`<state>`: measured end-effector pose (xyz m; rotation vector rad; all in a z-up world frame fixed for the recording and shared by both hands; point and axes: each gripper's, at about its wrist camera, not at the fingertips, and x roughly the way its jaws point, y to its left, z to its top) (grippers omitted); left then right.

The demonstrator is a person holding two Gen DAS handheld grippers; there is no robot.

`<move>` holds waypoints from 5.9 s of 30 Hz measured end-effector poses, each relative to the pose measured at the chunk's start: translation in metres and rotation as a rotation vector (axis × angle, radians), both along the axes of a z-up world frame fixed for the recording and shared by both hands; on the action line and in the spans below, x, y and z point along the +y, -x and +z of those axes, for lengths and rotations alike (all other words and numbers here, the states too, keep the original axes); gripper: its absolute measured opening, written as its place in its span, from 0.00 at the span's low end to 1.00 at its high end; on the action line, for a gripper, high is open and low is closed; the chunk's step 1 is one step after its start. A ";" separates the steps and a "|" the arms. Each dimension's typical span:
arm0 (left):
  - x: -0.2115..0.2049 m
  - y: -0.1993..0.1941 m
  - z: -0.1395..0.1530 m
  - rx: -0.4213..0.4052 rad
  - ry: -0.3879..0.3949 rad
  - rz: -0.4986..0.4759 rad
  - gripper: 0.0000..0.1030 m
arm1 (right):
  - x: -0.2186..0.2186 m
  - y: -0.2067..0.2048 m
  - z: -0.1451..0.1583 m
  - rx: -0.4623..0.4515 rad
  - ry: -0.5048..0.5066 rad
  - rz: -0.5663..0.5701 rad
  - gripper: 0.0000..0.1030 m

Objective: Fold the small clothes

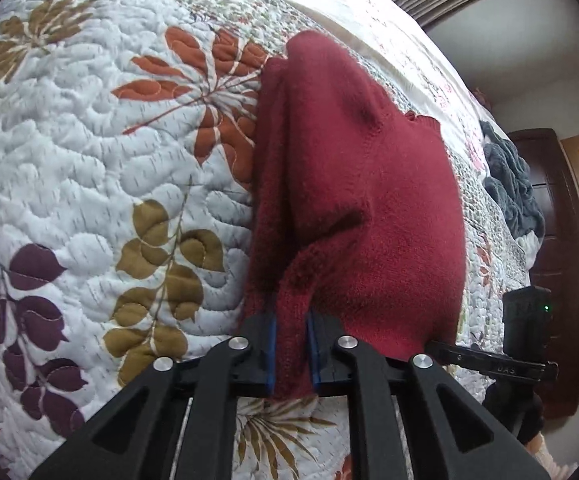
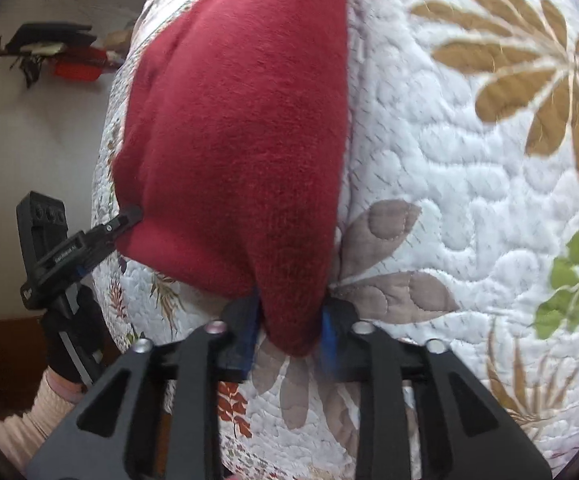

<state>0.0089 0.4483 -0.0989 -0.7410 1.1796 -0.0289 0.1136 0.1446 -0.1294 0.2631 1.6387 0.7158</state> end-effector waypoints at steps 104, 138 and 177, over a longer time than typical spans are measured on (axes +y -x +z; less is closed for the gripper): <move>-0.192 0.066 -0.005 0.035 0.126 -0.326 0.66 | -0.181 0.075 -0.011 0.116 -0.149 -0.116 0.53; -0.190 0.162 0.029 -0.056 -0.169 -0.197 0.63 | -0.198 0.172 0.033 -0.257 -0.044 -0.181 0.58; -0.242 0.186 0.095 -0.038 -0.588 -0.099 0.91 | -0.151 0.182 0.085 -0.531 0.468 -0.184 0.95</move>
